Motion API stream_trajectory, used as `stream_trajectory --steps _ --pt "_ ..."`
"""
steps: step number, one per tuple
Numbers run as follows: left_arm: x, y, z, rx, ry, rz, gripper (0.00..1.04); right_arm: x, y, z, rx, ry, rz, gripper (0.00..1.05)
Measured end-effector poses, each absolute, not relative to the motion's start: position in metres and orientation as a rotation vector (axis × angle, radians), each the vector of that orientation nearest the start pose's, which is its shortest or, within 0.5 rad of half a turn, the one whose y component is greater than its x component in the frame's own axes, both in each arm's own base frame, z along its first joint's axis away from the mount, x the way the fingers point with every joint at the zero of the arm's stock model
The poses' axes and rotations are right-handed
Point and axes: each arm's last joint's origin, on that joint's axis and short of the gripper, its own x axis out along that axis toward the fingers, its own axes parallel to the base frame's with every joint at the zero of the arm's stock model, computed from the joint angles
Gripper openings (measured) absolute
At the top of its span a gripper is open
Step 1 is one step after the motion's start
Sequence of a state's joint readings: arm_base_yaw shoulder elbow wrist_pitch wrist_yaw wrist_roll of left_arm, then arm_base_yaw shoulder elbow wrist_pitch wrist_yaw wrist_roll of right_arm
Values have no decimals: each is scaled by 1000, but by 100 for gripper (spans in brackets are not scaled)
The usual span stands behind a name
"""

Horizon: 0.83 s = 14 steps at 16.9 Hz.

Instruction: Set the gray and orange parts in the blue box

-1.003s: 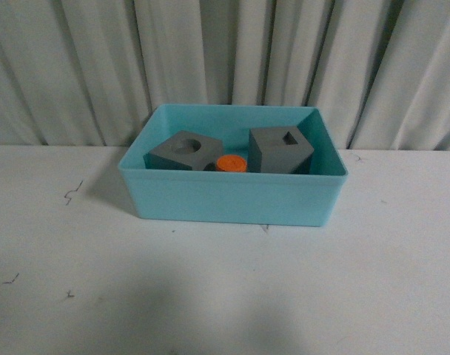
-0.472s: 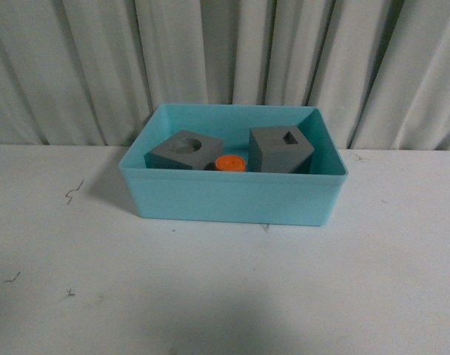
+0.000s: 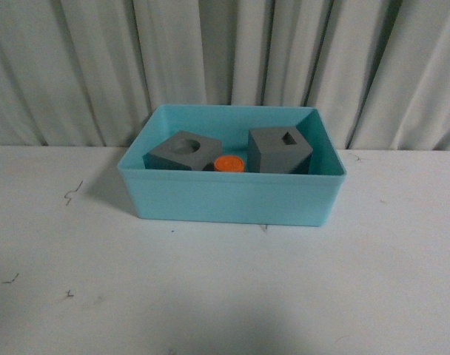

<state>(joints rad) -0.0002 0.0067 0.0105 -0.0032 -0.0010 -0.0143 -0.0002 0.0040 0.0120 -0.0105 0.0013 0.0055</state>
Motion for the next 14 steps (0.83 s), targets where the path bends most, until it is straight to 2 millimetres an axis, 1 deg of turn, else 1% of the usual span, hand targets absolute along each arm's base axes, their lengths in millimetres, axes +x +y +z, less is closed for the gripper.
stream_trajectory --steps 6,7,9,12,14 --pt "97 0 166 -14 0 0 98 97 0 167 5 -5 -1 2" --pt "97 0 166 -14 0 0 98 97 0 167 4 -5 -1 9" --pt "97 0 166 -14 0 0 98 97 0 167 4 -5 -1 33" --pt "97 0 166 -14 0 0 98 97 0 167 4 -5 -1 65" --pt "97 0 166 -14 0 0 98 97 0 167 4 -5 -1 85"
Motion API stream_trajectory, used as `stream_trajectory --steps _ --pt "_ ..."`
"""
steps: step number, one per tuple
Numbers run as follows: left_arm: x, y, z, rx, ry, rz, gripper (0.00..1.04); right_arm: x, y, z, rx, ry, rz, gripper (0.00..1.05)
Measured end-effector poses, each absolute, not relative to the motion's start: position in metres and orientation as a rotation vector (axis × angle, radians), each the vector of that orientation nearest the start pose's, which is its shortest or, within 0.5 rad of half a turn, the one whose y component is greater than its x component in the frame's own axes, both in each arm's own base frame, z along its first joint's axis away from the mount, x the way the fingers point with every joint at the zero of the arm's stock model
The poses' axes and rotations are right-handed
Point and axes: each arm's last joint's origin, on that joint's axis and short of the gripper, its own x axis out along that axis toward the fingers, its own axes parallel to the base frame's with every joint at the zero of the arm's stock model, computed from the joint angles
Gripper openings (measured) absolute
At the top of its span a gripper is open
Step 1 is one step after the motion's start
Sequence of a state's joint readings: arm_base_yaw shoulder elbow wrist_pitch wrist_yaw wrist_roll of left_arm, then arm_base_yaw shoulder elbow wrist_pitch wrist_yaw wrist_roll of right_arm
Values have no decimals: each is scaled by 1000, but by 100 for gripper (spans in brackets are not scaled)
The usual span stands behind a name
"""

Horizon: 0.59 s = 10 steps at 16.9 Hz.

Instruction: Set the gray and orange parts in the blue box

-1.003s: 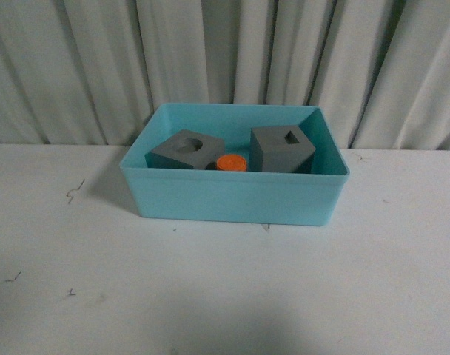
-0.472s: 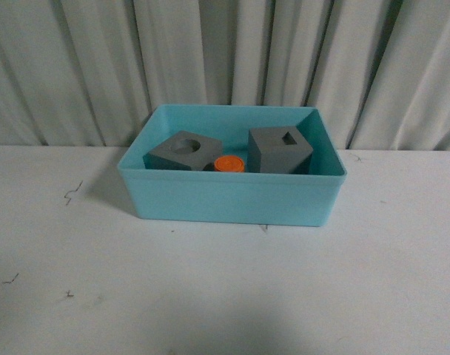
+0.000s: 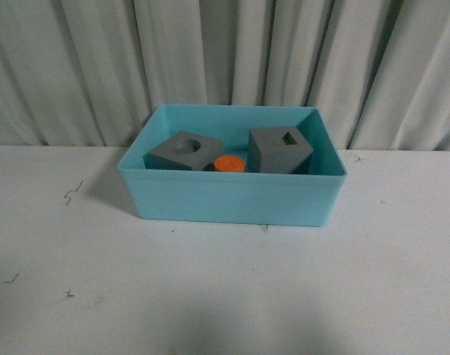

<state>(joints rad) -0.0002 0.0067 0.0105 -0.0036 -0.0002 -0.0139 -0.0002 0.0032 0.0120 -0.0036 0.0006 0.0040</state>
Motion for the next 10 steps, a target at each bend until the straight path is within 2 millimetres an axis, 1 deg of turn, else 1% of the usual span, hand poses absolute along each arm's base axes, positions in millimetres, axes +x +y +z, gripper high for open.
stream_trajectory --steps 1,2,3,10 --pt "97 0 166 -14 0 0 98 97 0 167 4 -5 -1 98" --pt "97 0 166 -14 0 0 98 97 0 167 4 -5 -1 99" --pt "97 0 166 -14 0 0 98 97 0 167 4 -5 -1 97" --pt "97 0 166 -14 0 0 98 97 0 167 4 -5 -1 98"
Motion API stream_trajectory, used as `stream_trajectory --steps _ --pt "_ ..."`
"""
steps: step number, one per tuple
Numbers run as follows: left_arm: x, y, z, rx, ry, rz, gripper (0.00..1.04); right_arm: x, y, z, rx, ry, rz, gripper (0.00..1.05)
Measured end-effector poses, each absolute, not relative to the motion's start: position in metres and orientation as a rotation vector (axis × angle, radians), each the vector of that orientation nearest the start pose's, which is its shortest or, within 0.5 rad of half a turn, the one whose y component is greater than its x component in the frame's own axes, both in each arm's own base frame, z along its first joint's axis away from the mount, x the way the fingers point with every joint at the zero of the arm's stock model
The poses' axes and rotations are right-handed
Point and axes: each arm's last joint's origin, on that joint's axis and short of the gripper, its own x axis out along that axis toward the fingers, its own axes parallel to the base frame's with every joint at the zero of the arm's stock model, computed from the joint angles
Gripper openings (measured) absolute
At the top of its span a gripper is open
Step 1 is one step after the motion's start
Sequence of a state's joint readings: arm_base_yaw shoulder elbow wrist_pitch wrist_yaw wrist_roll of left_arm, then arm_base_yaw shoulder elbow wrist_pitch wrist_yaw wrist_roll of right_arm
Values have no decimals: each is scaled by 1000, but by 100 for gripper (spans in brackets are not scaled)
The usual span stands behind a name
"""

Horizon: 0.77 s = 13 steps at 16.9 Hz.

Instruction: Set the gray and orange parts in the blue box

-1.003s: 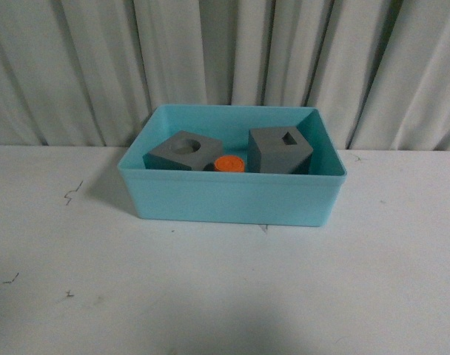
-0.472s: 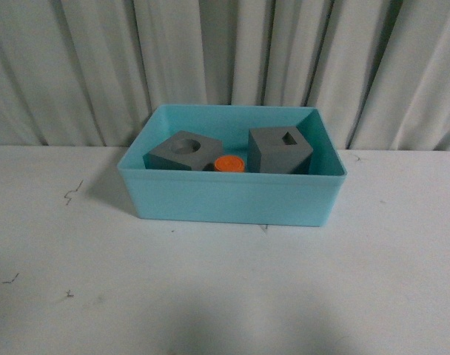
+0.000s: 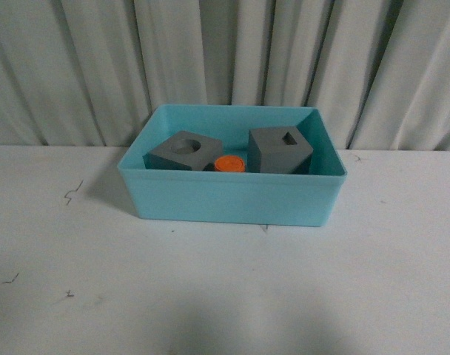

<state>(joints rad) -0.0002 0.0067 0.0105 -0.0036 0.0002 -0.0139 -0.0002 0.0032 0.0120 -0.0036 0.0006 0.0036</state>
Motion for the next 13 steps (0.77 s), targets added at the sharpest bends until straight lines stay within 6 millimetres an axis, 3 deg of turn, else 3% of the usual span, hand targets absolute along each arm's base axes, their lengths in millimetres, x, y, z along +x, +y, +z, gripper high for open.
stream_trajectory --steps 13 --pt "97 0 166 -14 0 0 98 97 0 167 4 -5 -1 98"
